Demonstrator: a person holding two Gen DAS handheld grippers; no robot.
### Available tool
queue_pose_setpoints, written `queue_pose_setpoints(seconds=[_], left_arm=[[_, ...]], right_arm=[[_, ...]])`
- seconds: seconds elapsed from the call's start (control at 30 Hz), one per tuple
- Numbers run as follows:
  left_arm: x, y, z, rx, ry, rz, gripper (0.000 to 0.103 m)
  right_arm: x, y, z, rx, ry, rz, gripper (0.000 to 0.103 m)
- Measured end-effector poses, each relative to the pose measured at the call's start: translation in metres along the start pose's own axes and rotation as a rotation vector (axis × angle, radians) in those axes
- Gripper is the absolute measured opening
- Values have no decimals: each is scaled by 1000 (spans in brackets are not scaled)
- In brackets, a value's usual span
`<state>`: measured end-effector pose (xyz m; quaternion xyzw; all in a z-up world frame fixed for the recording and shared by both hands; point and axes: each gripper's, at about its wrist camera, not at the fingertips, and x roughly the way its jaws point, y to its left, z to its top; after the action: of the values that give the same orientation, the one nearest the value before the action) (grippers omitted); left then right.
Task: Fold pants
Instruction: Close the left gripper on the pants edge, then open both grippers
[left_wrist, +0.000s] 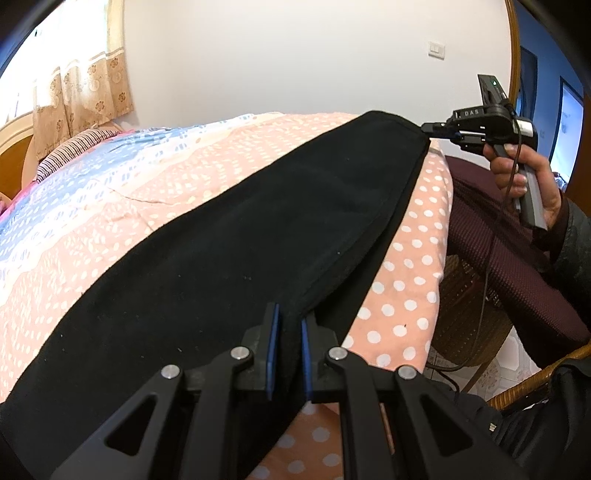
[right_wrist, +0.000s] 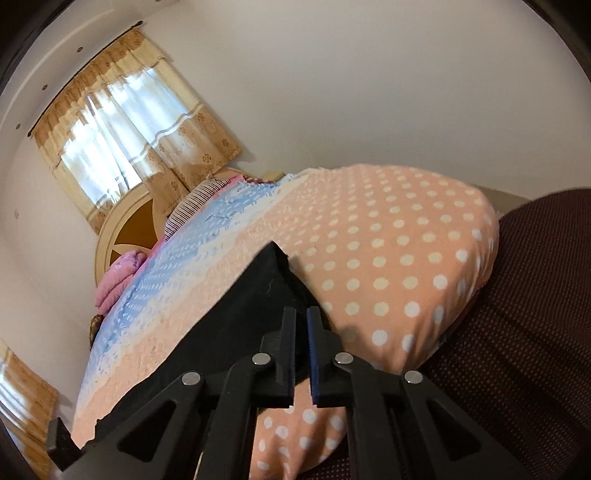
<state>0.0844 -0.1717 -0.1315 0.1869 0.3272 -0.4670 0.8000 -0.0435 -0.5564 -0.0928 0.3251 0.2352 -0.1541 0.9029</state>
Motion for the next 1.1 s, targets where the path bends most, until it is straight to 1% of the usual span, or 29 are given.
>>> queue_pose_setpoints(seconds=[0.17, 0.27, 0.43, 0.5, 0.53, 0.57, 0.6, 0.63, 0.67, 0.7, 0.73, 0.77, 0.83, 0.87, 0.93, 0.97, 1.0, 1.1], left_arm=[[-9, -3, 1, 16, -24, -3, 12], [-11, -4, -3, 18, -28, -18, 12], [5, -6, -15, 14, 14, -25, 12], [5, -6, -16, 6, 0, -26, 12], [4, -6, -16, 3, -5, -25, 14], [3, -7, -16, 2, -2, -27, 19], [1, -7, -15, -5, 0, -32, 21], [-1, -7, -15, -9, -2, -35, 29], [-5, -7, -16, -9, -7, -33, 41], [-11, -8, -19, -2, -19, -16, 47], [-18, -9, -22, 7, -39, 3, 58], [-25, -10, -26, 14, -53, 10, 63], [-37, -6, -34, 15, -73, 26, 63], [-42, -1, -38, 9, -74, 38, 63], [-47, 9, -47, -1, -64, 73, 63], [-49, 16, -53, -10, -51, 108, 63], [-49, 23, -57, -25, -40, 131, 63], [-53, 45, -71, -107, -15, 148, 63]], right_arm=[[-16, 15, 5, -58, -38, -4, 4], [-22, 18, 7, -79, -52, -30, 4], [-4, 5, 2, -65, 1, -73, 4], [4, 1, -2, -68, 9, -104, 5], [6, -3, -3, -56, 9, -109, 5], [7, -6, -3, -49, 12, -107, 6], [6, -7, -2, -44, 10, -118, 8], [2, -7, -1, -46, -5, -143, 12], [-3, -5, 1, -56, -28, -168, 14], [-8, -2, 3, -67, -50, -185, 24], [-17, 5, 5, -85, -81, -195, 34], [-23, 11, 5, -99, -102, -188, 37], [-32, 31, 1, -145, -125, -154, 37], [-33, 47, -5, -182, -122, -114, 37], [-26, 81, -23, -261, -62, -5, 37], [-19, 97, -34, -299, -21, 44, 37], [-10, 118, -50, -352, 40, 110, 37], [12, 161, -93, -463, 166, 229, 37]])
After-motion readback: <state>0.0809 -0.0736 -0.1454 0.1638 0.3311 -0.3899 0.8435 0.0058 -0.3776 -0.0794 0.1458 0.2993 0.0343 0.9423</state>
